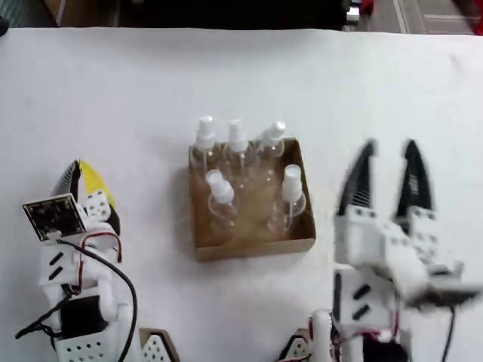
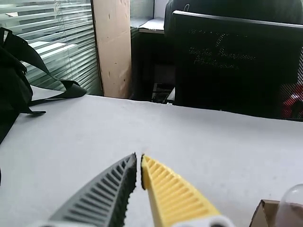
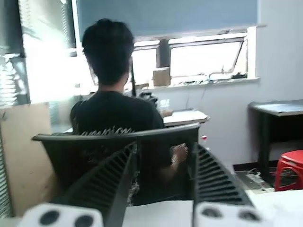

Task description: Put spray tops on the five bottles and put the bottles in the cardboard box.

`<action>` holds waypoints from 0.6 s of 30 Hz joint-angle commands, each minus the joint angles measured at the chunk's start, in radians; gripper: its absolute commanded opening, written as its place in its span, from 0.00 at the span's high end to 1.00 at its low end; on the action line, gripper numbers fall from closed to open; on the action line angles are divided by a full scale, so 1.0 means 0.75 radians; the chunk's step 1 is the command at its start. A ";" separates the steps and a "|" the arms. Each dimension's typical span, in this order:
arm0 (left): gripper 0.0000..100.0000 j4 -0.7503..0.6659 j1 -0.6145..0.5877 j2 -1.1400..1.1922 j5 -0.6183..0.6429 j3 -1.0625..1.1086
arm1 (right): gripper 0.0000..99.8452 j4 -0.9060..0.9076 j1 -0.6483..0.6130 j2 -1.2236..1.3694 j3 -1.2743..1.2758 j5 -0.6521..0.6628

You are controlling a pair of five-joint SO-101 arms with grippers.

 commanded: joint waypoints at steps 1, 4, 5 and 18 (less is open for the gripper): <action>0.98 -0.068 -0.024 -0.011 -0.016 -0.008 | 0.99 0.044 0.173 0.019 -0.115 0.078; 0.98 -0.080 -0.073 -0.011 -0.008 -0.006 | 0.97 0.046 0.324 0.030 -0.084 0.180; 0.98 -0.080 -0.073 -0.011 -0.008 -0.006 | 0.98 0.042 0.388 0.046 -0.068 0.196; 0.98 -0.229 0.210 -0.009 -0.235 0.110 | 0.98 -0.216 0.654 0.832 0.233 0.215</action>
